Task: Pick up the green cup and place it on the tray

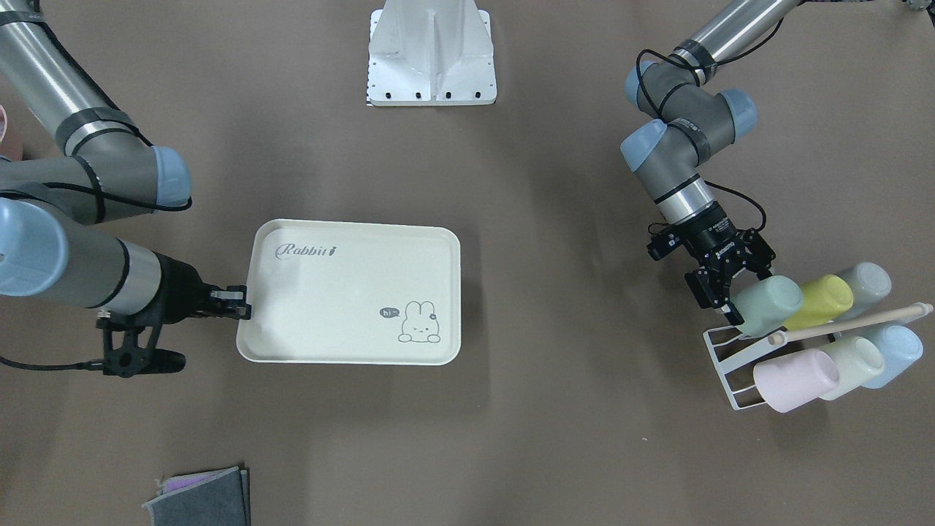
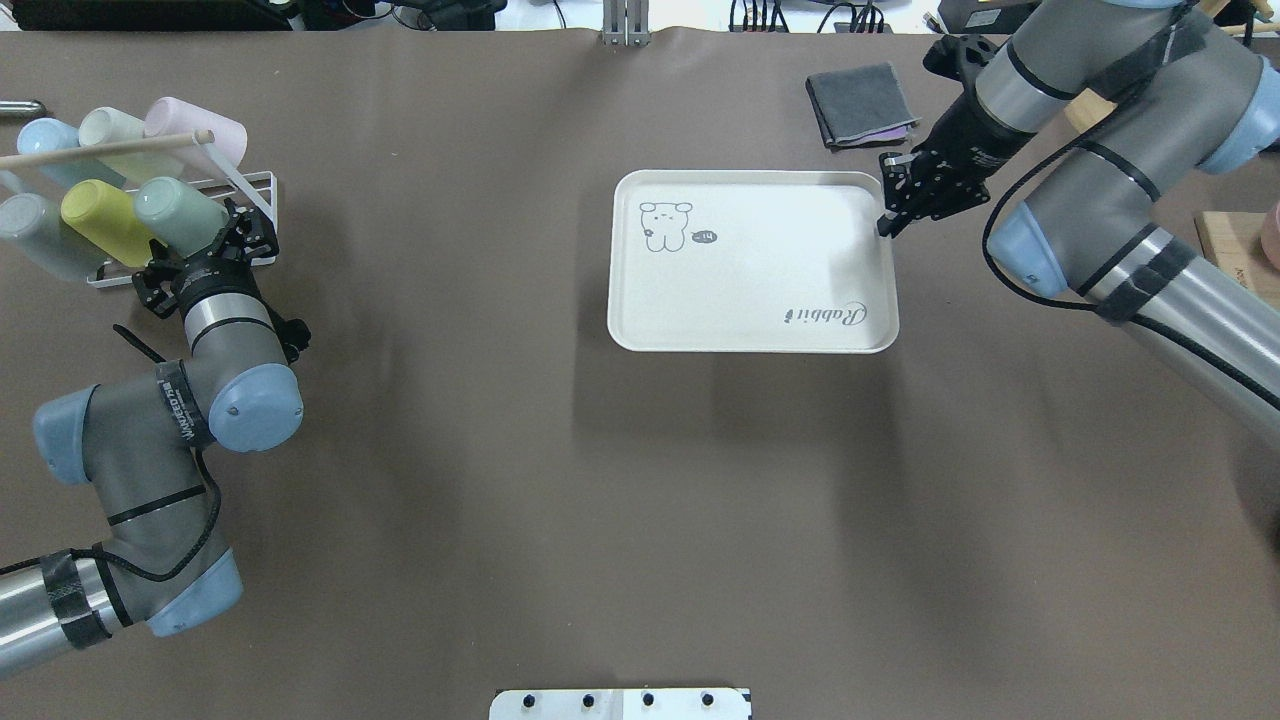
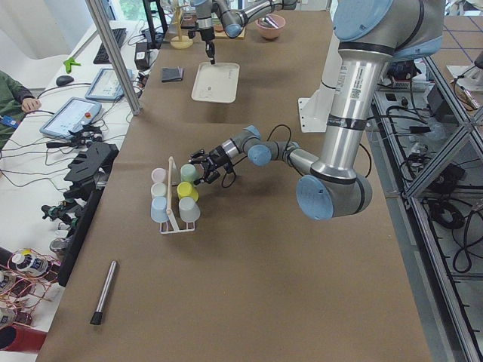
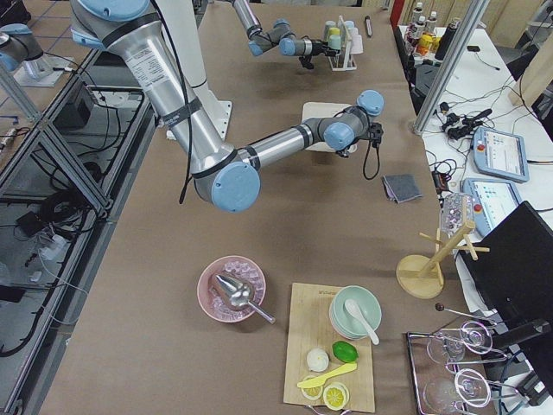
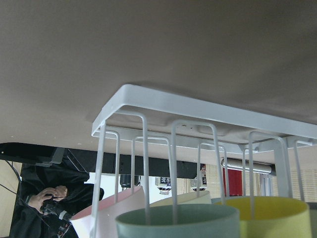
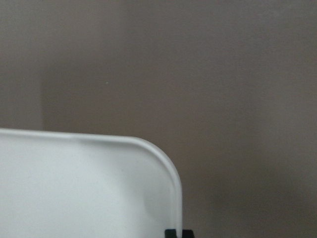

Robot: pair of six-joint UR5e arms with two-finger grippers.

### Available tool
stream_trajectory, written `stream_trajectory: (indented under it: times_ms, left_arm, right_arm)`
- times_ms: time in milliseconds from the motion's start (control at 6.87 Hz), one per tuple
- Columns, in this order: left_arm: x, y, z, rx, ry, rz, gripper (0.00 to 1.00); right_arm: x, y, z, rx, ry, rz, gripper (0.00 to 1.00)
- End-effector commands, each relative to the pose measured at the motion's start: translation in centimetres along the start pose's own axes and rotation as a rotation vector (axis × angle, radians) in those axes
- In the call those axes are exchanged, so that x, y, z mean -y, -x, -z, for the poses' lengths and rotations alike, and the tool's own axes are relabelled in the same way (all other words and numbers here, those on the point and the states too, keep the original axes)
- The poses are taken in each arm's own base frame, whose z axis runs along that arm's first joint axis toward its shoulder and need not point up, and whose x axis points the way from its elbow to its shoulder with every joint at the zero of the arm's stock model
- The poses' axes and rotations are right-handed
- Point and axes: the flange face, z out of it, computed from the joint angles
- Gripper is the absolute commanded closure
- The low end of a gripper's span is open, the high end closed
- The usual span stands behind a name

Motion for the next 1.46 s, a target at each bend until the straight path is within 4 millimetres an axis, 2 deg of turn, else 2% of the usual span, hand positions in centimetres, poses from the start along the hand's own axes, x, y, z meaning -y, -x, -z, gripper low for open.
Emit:
stream_trajectory:
  times_ms: [0, 146, 437, 728, 873, 1019, 1164, 1310]
  left_arm:
    - [0.0, -0.3, -0.8, 0.005, 0.004, 0.003, 0.02]
    - [-0.1, -0.3, -1.1, 0.002, 0.007, 0.005, 0.02]
    - [-0.4, -0.4, -1.3, -0.001, 0.010, 0.009, 0.02]
    - [-0.3, -0.4, -1.4, -0.002, 0.011, 0.007, 0.02]
    - [-0.1, -0.6, -1.5, -0.004, 0.011, 0.003, 0.07]
    - [-0.1, -0.6, -1.5, -0.004, 0.011, 0.003, 0.32]
    - [-0.2, -0.5, -1.5, 0.003, 0.009, 0.010, 0.42]
    - [-0.2, -0.5, -1.5, 0.003, 0.009, 0.009, 0.42]
  right_arm:
    - [0.9, 6.6, -3.0, -0.017, 0.005, -0.017, 1.00]
    - [1.0, 8.8, -3.7, -0.028, -0.009, -0.014, 1.00]
    - [0.0, 10.1, -7.3, 0.010, -0.026, 0.042, 1.00]
    - [-1.5, 11.0, -8.5, 0.024, -0.020, 0.053, 1.00]
    - [-3.8, 11.5, -9.4, 0.036, -0.004, 0.080, 1.00]
    - [-5.3, 9.3, -9.0, 0.047, 0.006, 0.090, 1.00]
    - [-8.3, 6.5, -9.7, 0.042, 0.017, 0.110, 1.00]
    - [-9.1, 6.1, -9.9, 0.042, 0.024, 0.112, 1.00]
